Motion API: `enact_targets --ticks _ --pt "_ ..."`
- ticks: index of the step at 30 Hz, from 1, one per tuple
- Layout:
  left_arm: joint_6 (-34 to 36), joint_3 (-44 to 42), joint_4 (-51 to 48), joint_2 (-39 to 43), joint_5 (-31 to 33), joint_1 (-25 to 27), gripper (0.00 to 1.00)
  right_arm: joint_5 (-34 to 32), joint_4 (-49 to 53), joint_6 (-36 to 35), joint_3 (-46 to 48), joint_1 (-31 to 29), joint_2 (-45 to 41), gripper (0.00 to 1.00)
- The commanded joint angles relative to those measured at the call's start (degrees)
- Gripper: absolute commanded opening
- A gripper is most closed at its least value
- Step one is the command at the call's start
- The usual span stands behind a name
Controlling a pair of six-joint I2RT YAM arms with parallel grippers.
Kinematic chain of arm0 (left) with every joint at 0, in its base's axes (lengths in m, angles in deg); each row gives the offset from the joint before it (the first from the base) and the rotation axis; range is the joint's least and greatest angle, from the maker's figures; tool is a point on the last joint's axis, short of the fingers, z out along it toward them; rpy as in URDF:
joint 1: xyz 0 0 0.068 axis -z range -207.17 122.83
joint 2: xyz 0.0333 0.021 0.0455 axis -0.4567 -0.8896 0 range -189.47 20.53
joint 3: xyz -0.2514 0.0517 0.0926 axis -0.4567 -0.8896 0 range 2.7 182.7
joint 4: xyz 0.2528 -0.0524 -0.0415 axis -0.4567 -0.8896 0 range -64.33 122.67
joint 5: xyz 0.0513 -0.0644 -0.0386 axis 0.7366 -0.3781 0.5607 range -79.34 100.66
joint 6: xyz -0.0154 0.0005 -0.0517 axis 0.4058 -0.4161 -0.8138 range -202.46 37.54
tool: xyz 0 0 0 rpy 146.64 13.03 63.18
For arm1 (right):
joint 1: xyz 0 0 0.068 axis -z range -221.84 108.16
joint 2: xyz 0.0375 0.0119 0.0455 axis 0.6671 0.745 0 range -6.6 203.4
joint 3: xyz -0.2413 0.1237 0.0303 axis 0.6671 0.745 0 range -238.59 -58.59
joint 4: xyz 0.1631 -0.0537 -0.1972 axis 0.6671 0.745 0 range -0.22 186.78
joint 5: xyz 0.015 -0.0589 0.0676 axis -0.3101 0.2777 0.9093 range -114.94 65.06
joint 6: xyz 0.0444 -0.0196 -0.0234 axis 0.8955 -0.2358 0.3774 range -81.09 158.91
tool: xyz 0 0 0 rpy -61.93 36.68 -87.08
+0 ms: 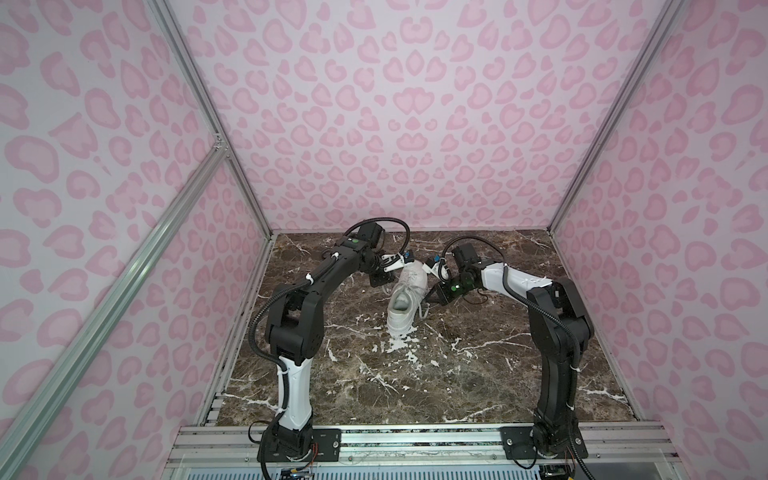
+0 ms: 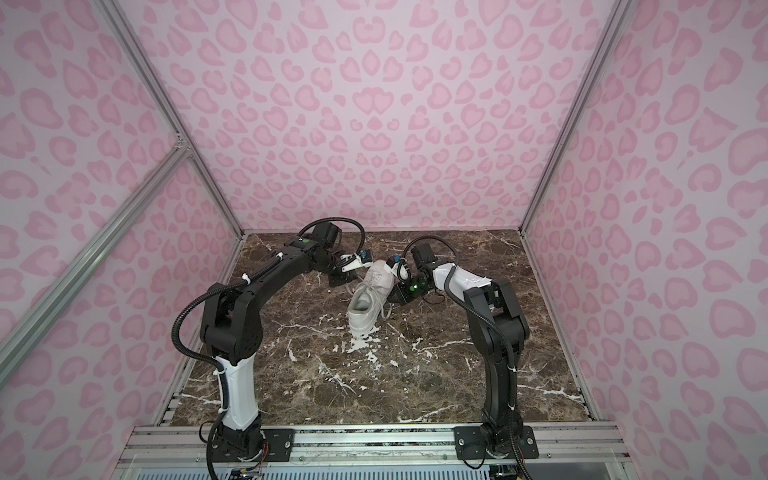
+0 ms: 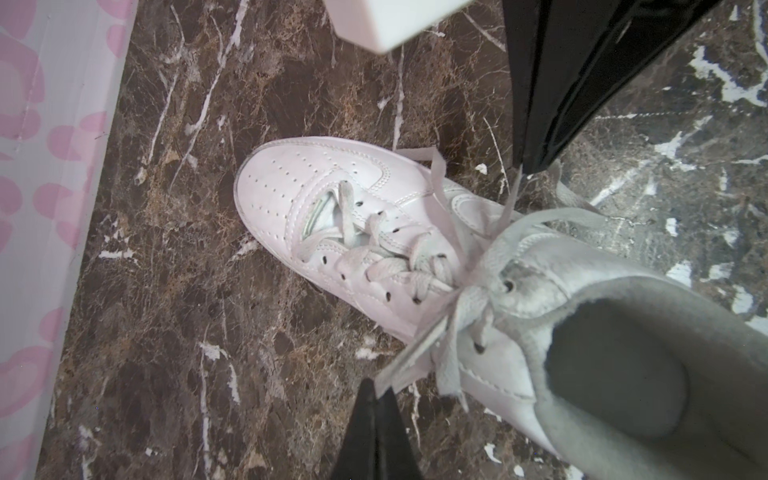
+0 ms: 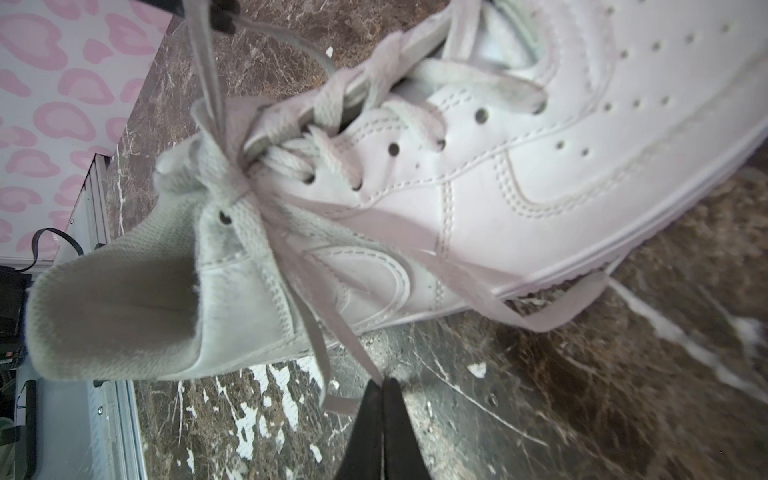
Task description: Tie the shoes
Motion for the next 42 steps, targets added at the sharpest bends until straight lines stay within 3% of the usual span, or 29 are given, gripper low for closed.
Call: enact_targets --ticks 1,11,13,14,16,19,22,27,31,35,42 --pt "0.07 0.26 1.14 -0.39 1.06 -0.33 0.03 -1.62 2.13 -0.05 0.65 0.31 0.39 0.0" --pt "-1.32 -0.06 0.68 -0.23 -1.89 -0.29 0.03 -1.61 2.66 0.26 0.11 0.41 0.44 0.0" --pt "-2.33 -0.18 0.55 0.14 -3.43 -0.33 0.06 -1.36 2.27 0.8 0.12 0.44 -0.31 0.11" --pt "-3.14 -0.28 0.73 0.29 -4.16 -0.32 0.26 -1.44 2.07 1.06 0.11 0.4 -0.78 0.17" --pt "-4.37 -0.75 1.19 1.03 -5.88 -0.42 0.49 -1.88 1.7 1.65 0.37 0.54 -1.77 0.26" --pt "-7.21 -3.29 4.0 3.11 -7.51 -0.59 0.68 -2.06 1.95 2.04 0.61 0.97 -2.78 0.3" --pt "-10.9 -7.64 9.1 6.84 -8.85 -1.18 0.81 -3.22 1.93 2.37 1.8 1.45 -4.44 0.33" --pt "-14.81 -15.28 12.42 13.4 -7.51 -1.38 0.84 -5.43 1.56 3.45 3.96 2.59 -7.55 0.34" --pt "-18.14 -21.2 13.61 16.22 -1.08 -1.38 0.86 -6.54 1.98 3.54 5.21 3.03 -10.31 0.35" --pt "-24.25 -21.07 10.23 14.76 5.43 -1.37 0.87 -7.7 3.14 3.24 5.96 3.15 -12.26 0.35" --pt "-29.53 -26.76 13.7 14.29 3.69 -0.52 0.88 -8.26 4.3 2.73 6.48 3.77 -14.44 0.36"
